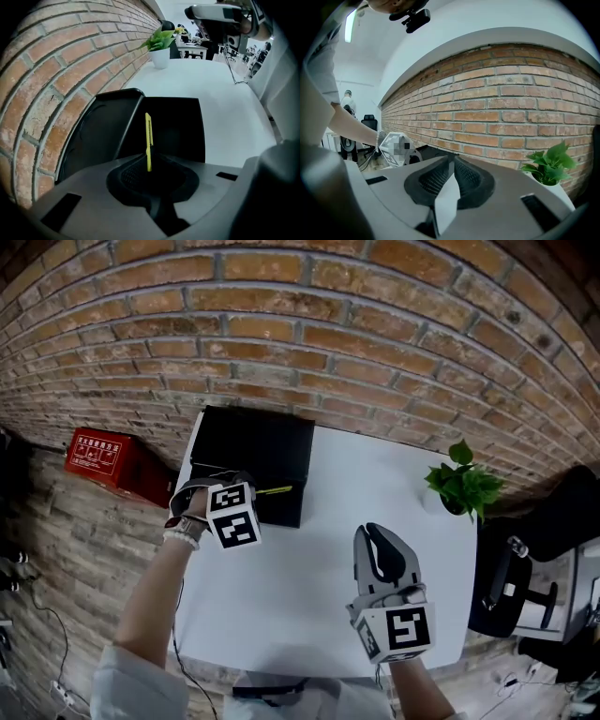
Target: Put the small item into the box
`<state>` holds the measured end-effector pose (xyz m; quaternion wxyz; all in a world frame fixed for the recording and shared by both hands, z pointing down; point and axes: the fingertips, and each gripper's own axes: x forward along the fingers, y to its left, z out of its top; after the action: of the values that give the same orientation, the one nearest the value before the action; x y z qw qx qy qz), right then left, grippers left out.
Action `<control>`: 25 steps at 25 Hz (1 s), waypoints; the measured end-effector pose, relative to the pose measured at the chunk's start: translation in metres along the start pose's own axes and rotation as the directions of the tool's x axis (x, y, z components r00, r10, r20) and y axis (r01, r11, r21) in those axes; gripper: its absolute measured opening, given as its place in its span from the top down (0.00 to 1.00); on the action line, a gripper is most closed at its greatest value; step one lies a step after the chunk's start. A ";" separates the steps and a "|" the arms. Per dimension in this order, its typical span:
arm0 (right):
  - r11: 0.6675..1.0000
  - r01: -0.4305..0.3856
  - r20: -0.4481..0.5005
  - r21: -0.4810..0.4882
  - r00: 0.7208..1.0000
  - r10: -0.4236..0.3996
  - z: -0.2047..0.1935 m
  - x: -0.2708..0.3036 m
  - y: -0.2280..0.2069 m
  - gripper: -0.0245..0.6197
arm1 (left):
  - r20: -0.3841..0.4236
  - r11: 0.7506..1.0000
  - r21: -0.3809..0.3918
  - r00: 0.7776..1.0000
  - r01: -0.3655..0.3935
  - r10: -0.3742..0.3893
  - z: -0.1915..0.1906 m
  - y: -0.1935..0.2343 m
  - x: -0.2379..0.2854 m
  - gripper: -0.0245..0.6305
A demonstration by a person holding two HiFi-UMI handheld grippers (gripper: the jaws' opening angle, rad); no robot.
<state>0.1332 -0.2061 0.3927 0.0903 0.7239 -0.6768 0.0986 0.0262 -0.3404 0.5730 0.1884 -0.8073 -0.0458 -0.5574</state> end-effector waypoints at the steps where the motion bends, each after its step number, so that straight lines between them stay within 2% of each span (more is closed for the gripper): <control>1: 1.000 0.001 -0.008 -0.001 1.000 -0.001 -0.002 -0.001 -0.002 0.86 | -0.001 1.000 -0.005 1.000 0.003 -0.003 0.000 0.000 0.002 0.87; 9: 1.000 0.003 -0.016 0.004 1.000 -0.003 -0.007 -0.005 -0.009 0.86 | 0.013 0.998 -0.065 1.000 0.012 -0.011 0.004 0.001 0.001 0.87; 11: 1.000 -0.007 -0.019 -0.002 1.000 0.007 -0.008 -0.007 -0.009 0.86 | 0.028 0.995 -0.095 1.000 0.006 -0.004 0.006 0.001 -0.003 0.83; 15: 1.000 -0.029 -0.033 -0.012 0.999 0.028 -0.008 -0.012 -0.007 0.86 | 0.059 0.987 -0.149 0.996 -0.056 0.065 0.010 0.005 -0.019 0.81; 17: 0.999 -0.039 -0.024 -0.022 0.999 0.039 -0.003 -0.014 -0.006 0.86 | 0.084 0.981 -0.170 0.990 -0.098 0.113 0.013 0.005 -0.033 0.88; 21: 0.997 -0.066 -0.004 -0.042 0.998 0.066 0.010 -0.020 -0.002 0.86 | 0.157 0.949 -0.257 0.961 -0.185 0.230 0.025 0.003 -0.073 0.93; 23: 0.995 -0.083 0.008 -0.054 0.996 0.083 0.018 -0.024 0.001 0.86 | 0.188 0.917 -0.321 0.933 -0.238 0.308 0.030 0.002 -0.097 0.93; 25: 0.993 -0.098 0.024 -0.061 0.995 0.100 0.027 -0.029 0.003 0.86 | 0.215 0.877 -0.384 0.896 -0.288 0.388 0.036 0.000 -0.125 0.93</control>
<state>0.1286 -0.1858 0.3586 0.0977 0.6877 -0.7157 0.0729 0.0116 -0.3106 0.4472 0.1317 -0.8947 0.1684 -0.3922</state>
